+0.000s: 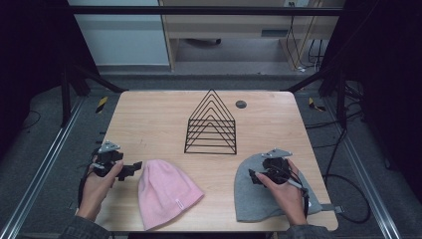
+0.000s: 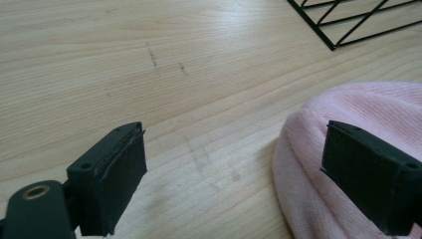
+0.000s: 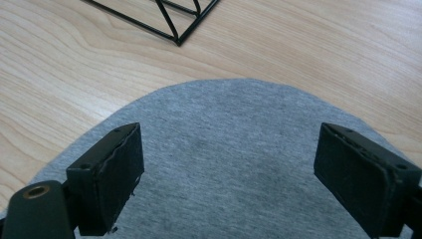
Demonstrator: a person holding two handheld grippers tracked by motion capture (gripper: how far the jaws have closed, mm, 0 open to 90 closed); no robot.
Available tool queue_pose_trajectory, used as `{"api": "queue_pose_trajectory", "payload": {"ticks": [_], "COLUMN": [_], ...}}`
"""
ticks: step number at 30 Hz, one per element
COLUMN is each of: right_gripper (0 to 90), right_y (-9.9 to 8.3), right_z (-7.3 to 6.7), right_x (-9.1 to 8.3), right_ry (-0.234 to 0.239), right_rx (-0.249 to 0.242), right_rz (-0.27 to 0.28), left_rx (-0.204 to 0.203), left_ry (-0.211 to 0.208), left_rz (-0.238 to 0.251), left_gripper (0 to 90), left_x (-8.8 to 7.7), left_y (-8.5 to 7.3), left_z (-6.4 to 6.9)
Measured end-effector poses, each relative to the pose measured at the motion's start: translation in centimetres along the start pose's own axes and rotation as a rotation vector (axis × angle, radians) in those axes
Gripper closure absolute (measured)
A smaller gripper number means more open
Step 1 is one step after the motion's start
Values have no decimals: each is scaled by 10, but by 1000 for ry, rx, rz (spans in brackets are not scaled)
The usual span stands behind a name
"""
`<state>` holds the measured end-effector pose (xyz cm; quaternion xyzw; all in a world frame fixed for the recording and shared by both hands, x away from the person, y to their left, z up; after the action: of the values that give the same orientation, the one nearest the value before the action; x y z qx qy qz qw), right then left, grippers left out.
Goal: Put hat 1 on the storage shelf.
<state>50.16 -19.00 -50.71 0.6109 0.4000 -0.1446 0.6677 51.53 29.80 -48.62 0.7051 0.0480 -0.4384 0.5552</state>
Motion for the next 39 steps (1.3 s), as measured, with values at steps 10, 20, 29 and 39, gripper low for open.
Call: {"api": "queue_pose_trajectory", "payload": {"ticks": [10,20,29,39], "right_gripper": [131,146,152,152], "right_y": [-3,-3,-4,-5], "right_z": [8,10,10,8], "right_x": [-4,-8,-9,-8], "right_ry": [-25,-31,-27,-26], "right_rx": [12,12,7,3], "right_rz": [5,21,18,9], "left_rx": [54,136,141,124], "left_ry": [-64,-77,-78,-73], "left_rz": [-38,-104,-131,-174], "left_gripper": [150,200,243,264], "left_x": [16,25,28,36], "left_y": [21,19,14,7], "left_z": [20,38,39,32]}}
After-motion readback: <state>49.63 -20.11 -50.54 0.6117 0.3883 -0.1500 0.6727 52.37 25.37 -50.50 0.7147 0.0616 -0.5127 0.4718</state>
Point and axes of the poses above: each handheld gripper's, and its own axes: x roughly forward along the jaws, y roughly out of its top, z roughly to its right, the point moved 4 cm from there along x, roughly forward along the jaws, and after that the axes turned 8 degrees about x, right-handed, at the moved point
